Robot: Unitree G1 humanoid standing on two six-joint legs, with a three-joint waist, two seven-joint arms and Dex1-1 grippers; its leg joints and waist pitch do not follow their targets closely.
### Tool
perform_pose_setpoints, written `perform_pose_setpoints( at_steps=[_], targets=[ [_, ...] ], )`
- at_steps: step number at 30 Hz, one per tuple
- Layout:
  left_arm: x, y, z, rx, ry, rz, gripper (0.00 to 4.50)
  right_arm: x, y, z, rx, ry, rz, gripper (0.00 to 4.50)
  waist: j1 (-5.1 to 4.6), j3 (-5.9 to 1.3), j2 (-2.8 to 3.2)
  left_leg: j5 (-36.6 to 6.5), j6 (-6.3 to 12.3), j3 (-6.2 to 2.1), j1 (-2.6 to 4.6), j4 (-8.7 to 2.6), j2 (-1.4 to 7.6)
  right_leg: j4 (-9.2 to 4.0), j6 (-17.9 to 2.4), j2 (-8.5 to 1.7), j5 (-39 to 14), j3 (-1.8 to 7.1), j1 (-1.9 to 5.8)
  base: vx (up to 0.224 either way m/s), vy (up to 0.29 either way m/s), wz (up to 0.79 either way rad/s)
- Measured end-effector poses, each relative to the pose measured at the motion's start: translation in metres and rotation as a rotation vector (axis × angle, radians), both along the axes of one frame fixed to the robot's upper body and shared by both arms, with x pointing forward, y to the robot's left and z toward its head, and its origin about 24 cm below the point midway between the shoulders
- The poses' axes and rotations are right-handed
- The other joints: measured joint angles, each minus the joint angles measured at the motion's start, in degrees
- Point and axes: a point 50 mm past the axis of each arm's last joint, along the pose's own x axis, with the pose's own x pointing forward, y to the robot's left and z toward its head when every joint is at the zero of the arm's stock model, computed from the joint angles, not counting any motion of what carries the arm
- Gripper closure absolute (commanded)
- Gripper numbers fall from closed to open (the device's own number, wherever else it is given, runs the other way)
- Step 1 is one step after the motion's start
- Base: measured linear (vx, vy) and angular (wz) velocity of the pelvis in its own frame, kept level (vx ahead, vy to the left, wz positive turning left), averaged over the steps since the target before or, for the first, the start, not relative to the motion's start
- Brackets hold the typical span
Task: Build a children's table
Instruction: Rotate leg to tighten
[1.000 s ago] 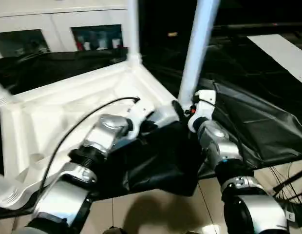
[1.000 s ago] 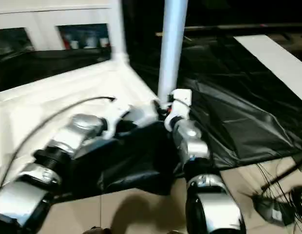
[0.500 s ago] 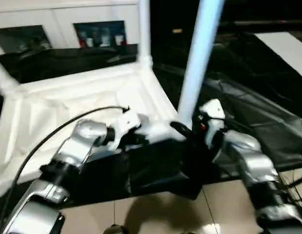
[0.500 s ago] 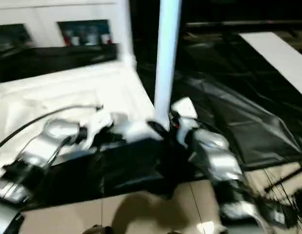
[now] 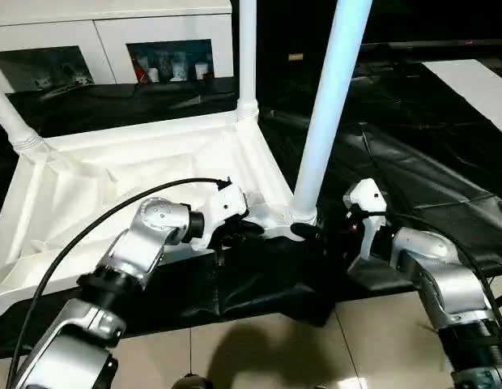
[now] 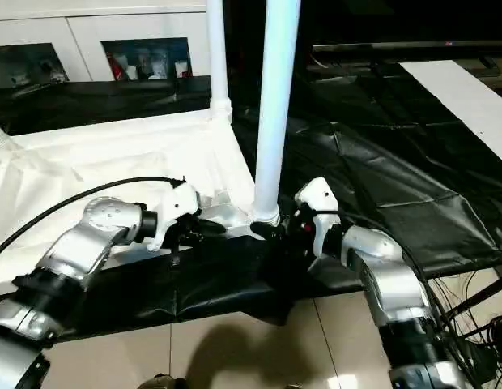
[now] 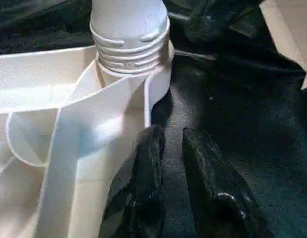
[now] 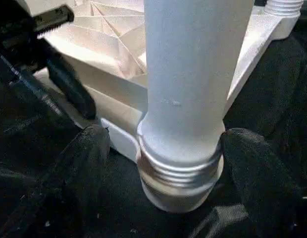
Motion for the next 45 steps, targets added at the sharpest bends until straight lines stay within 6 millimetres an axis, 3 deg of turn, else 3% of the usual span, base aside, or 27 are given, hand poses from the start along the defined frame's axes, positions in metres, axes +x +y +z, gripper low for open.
perform_pose_setpoints(
  at_steps=[24,28,37,45],
  targets=[
    [0.006,0.013,-0.001,0.044,-0.044,0.047,3.59,-0.004,0.004,0.003,-0.006,-0.013,-0.001,0.61,-0.08,-0.04,0.17,0.01,-0.04,-0.09,0.16,0.14,0.00,0.21,0.01,0.00,0.01,0.01,0.10,0.000,0.000,0.00],
    [0.000,0.015,-0.013,0.071,0.032,0.029,3.59,-0.003,0.004,0.002,-0.009,-0.013,-0.010,0.61,-0.02,-0.04,0.18,0.01,-0.04,-0.09,0.12,0.14,0.00,0.21,0.01,0.00,0.01,0.01,0.08,0.000,0.000,0.00],
    [0.002,0.012,-0.014,0.068,0.037,0.033,3.59,-0.002,0.000,0.000,-0.025,-0.006,-0.026,0.61,0.00,-0.05,0.37,0.01,-0.04,-0.10,0.11,0.17,-0.01,0.20,0.01,0.00,0.01,0.01,0.11,0.000,0.000,0.00],
    [0.004,0.007,-0.014,0.047,0.018,0.051,4.33,-0.002,-0.002,0.001,-0.033,-0.011,-0.032,0.61,-0.02,-0.04,0.39,0.01,-0.04,-0.10,0.10,0.19,-0.01,0.20,0.01,-0.01,0.01,0.00,0.12,0.000,0.000,0.00]
  ],
)
